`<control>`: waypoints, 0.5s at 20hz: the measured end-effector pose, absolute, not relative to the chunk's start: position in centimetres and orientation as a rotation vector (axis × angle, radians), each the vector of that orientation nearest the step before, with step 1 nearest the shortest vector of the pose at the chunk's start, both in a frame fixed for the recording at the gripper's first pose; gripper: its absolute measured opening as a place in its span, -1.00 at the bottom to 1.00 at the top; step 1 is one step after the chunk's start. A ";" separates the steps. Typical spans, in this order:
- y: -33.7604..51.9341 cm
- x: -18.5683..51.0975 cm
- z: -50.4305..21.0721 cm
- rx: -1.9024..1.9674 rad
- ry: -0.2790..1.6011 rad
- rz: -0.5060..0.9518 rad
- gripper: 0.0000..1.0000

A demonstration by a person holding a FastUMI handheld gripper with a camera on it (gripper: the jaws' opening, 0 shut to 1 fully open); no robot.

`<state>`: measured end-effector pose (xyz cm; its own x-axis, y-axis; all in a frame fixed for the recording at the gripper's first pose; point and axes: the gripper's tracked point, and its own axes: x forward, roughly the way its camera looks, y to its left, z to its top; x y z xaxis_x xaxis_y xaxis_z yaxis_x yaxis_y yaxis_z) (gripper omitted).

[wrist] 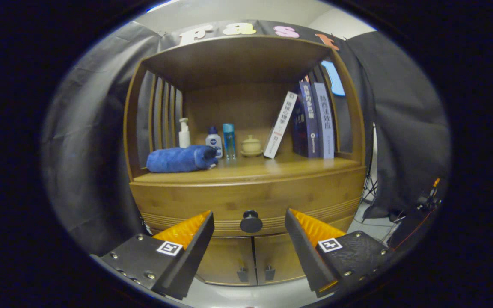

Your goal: Pull open the drawer, take out the items inside it, and place them on the countertop above the cabinet.

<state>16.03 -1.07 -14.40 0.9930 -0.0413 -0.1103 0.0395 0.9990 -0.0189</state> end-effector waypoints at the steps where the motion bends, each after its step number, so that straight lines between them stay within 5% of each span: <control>1: -1.1 17.0 -15.2 -0.030 0.125 -0.042 0.98; 5: -1.9 20.4 -17.2 -0.059 0.159 -0.052 0.83; 10: -1.7 22.7 -18.0 -0.041 0.165 -0.042 -0.14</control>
